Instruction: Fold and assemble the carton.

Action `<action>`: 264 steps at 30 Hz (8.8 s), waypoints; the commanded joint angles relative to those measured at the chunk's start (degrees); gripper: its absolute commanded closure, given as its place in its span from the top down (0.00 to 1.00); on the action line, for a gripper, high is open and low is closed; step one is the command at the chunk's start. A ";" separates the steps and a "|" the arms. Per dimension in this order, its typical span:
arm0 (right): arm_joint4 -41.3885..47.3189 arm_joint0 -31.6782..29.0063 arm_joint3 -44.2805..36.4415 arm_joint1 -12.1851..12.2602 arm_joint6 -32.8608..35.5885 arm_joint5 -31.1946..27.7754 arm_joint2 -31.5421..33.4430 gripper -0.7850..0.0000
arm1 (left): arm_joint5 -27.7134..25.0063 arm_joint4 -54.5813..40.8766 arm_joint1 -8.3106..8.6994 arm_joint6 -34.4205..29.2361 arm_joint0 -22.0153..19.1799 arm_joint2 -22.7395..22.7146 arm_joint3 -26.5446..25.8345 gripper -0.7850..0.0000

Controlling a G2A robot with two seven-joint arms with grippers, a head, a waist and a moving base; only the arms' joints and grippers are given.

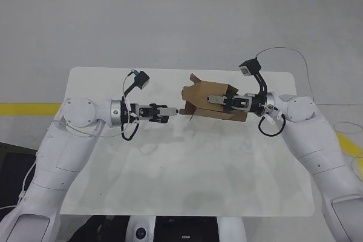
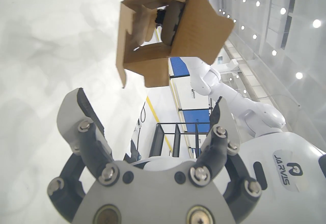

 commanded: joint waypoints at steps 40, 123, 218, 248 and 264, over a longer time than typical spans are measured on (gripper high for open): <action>6.95 -4.15 -9.38 2.29 2.06 2.06 -1.32 0.00 | 0.84 7.29 -1.38 2.33 -6.99 10.00 5.21 1.00; 6.52 -3.35 -7.81 2.76 4.54 4.53 -3.47 0.00 | -1.42 6.45 -1.39 2.91 -8.04 10.31 6.44 1.00; -2.46 -3.21 -4.30 2.86 0.66 1.55 -1.42 0.00 | 1.05 10.83 -0.26 3.77 -7.44 9.18 5.34 1.00; 4.64 -2.92 -7.01 0.45 0.91 0.91 -4.10 0.00 | -1.27 5.80 -1.17 5.78 -7.67 10.72 6.60 1.00; 5.09 -3.08 -6.62 0.02 0.88 0.88 -4.17 0.00 | -2.41 3.84 -1.86 6.29 -8.33 11.89 7.79 1.00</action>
